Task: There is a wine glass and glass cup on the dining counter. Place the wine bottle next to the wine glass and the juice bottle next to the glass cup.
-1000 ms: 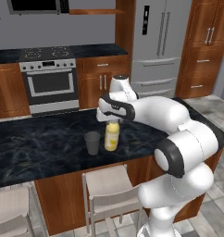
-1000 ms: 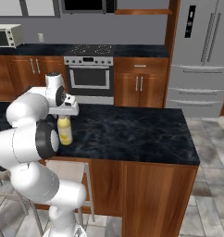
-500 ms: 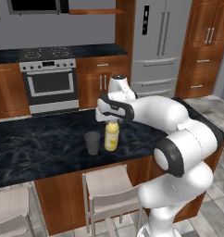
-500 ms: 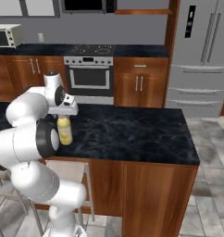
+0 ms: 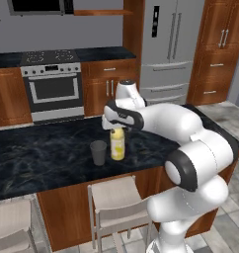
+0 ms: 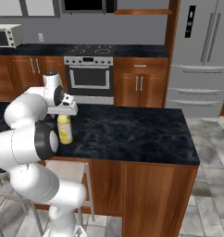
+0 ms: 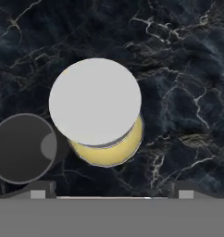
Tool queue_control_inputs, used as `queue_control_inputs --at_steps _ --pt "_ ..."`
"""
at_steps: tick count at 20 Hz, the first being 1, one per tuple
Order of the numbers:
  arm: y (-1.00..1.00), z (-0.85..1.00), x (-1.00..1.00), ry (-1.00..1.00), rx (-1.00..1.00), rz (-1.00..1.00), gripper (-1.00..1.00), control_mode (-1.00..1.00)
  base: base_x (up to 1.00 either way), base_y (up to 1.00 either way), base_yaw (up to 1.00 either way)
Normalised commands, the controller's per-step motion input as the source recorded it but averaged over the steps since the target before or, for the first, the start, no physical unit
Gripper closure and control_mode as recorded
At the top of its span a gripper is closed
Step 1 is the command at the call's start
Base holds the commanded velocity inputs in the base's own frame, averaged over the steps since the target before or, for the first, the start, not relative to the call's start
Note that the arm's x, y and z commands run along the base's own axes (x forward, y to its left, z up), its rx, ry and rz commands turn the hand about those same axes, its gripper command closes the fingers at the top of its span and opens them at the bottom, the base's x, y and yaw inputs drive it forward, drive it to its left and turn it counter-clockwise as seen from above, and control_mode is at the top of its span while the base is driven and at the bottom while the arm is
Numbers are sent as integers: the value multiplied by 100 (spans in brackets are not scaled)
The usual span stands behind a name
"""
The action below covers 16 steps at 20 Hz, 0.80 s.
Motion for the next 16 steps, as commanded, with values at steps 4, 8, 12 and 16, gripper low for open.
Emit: queue_control_inputs --at_steps 4,8,12,16 --pt "0 31 0 -1 0 0 -100 -100 0 0 0" --pt "0 33 -18 -2 0 0 -100 -100 0 0 0" --pt "0 17 -47 -5 0 0 -100 -100 0 0 0" --pt "-3 10 -51 -3 0 -4 -100 -100 0 0 0"
